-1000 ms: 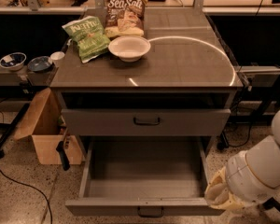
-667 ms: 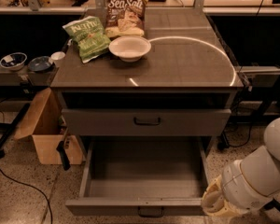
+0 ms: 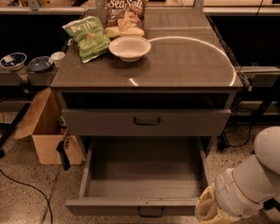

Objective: Close middle drawer

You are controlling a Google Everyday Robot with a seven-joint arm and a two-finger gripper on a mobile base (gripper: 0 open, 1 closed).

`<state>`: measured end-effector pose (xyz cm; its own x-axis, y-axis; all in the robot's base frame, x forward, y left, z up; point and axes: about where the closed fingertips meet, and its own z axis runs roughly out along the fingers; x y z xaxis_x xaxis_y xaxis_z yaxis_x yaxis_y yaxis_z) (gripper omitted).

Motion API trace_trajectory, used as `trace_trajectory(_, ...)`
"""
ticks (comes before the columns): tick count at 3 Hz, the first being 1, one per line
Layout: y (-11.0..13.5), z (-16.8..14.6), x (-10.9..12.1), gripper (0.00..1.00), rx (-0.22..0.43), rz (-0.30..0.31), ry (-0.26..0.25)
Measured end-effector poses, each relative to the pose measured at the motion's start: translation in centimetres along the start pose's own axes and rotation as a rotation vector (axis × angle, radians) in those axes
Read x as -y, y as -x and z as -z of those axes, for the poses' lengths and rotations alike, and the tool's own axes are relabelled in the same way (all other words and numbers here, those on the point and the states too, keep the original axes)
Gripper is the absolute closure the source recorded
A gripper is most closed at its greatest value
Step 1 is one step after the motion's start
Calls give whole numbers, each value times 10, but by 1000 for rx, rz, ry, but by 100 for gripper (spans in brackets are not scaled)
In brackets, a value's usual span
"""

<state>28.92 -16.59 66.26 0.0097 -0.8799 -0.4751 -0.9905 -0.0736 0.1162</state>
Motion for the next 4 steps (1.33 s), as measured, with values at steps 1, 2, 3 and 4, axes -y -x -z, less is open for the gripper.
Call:
trace_trajectory(1, -4, 2, 0, 100, -7, -26, -35)
trace_trajectory(2, -14, -8, 5, 100, -7, -43, -63)
trace_trajectory(3, -21, -25, 18, 100, -8, -43, -72)
trace_trajectory(4, -33, -48, 28, 100, -17, -48, -66)
